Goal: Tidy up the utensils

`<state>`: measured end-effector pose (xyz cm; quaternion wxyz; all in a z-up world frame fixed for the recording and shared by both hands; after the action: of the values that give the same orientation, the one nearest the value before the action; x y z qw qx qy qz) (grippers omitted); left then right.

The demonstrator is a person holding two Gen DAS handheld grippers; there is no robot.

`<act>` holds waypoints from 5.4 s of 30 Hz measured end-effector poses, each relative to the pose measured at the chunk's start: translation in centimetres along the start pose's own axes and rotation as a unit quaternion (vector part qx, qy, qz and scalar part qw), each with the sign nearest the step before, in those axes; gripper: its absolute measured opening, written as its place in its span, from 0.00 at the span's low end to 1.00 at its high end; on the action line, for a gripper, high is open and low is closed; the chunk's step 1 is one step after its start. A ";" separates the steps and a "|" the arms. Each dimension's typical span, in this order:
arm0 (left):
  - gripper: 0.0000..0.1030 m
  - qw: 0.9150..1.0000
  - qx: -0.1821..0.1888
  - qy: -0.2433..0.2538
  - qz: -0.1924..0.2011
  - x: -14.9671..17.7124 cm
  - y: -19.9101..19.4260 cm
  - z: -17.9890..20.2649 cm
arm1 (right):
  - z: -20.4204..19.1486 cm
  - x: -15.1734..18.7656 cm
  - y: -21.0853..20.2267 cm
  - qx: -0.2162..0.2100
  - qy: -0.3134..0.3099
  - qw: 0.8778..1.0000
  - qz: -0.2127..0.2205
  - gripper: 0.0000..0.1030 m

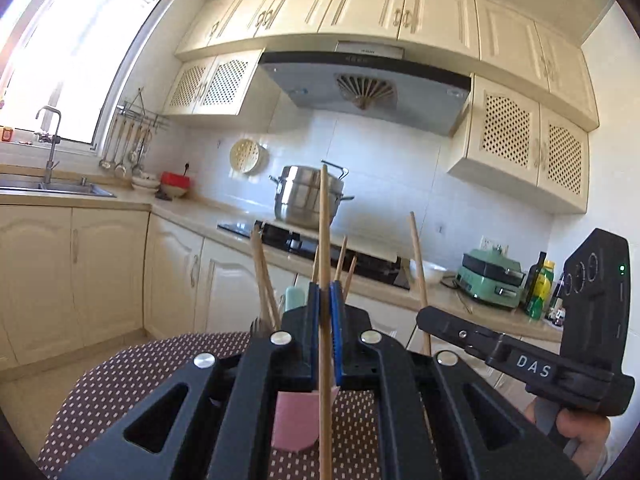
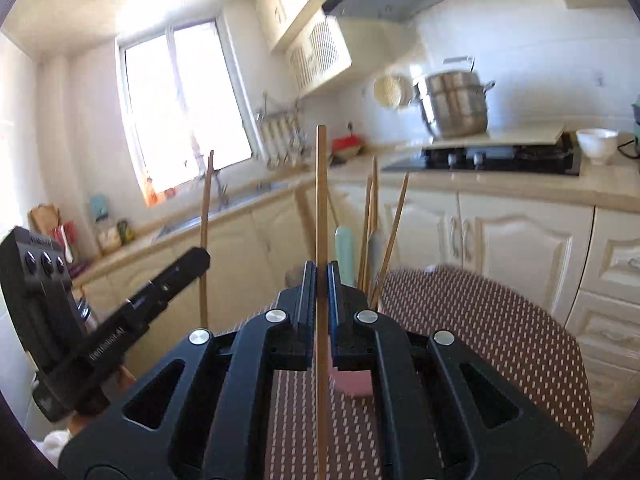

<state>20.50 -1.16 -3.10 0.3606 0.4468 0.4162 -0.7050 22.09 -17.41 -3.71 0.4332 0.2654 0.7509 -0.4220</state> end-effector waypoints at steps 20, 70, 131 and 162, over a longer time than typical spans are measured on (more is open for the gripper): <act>0.05 0.995 -0.041 -0.019 0.086 -4.3 9.9 -0.8 | 2.9 -5.5 4.2 0.015 0.018 0.987 0.157 0.06; 0.72 0.985 -0.167 0.013 -0.028 -0.1 6.2 -4.8 | -0.2 0.2 7.2 0.069 -0.041 0.994 0.077 0.06; 0.86 0.978 -0.194 0.077 -0.016 0.6 -15.1 6.6 | -7.0 5.0 -15.2 0.208 -0.046 0.973 0.085 0.89; 0.86 0.978 -0.192 0.079 -0.004 0.6 -14.8 6.6 | -6.8 4.7 -14.9 0.202 -0.042 0.975 0.083 0.89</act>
<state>5.09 -1.41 1.88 0.4024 0.4219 0.5733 -0.5756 5.51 -18.92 0.04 0.4352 0.3913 0.6067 -0.5380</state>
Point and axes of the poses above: each gripper's, at about its wrist camera, not at the fingertips, and y roughly the way its jaws point, z to its right, x to its underside, the point moved 5 cm from there along y, roughly the way its jaws point, and after that the axes turned 13 degrees about -z, right-handed, at the moved point
